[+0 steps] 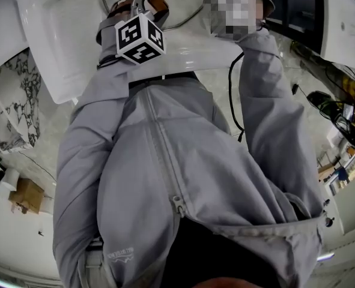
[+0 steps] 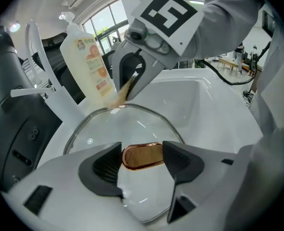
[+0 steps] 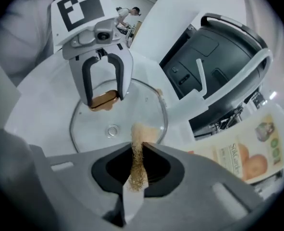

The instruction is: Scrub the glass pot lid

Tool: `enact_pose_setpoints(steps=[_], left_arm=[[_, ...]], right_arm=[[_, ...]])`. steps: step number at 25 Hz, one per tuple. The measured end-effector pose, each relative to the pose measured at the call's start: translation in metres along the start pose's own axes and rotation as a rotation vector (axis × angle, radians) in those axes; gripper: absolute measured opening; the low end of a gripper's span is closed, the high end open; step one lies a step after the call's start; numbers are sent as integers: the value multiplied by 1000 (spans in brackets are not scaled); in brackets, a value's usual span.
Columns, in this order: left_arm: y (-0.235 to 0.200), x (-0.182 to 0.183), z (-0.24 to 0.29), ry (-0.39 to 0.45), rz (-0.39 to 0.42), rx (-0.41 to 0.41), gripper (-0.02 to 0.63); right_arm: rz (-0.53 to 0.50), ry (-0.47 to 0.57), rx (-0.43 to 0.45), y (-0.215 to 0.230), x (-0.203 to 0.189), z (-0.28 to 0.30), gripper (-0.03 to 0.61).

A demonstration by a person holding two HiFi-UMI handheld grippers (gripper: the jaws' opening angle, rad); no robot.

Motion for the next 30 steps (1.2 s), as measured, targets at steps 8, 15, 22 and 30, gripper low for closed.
enact_pose_setpoints(steps=[8, 15, 22, 30], left_arm=[[0, 2, 1, -3, 2, 3, 267], [1, 1, 0, 4, 7, 9, 267], [1, -1, 0, 13, 6, 12, 267], [1, -2, 0, 9, 2, 16, 267]], right_arm=[[-217, -11, -36, 19, 3, 35, 35], [-284, -12, -70, 29, 7, 46, 35], [-230, -49, -70, 18, -4, 43, 35], [-170, -147, -11, -27, -19, 34, 35]])
Point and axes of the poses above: the fingertips, and each gripper's own axes: z forward along the fingers, y to its right, x out of its top, the point moved 10 cm from there along -z, backward along the fingers, and after that the axes turned 15 degrees about y, right-handed, at the moved point
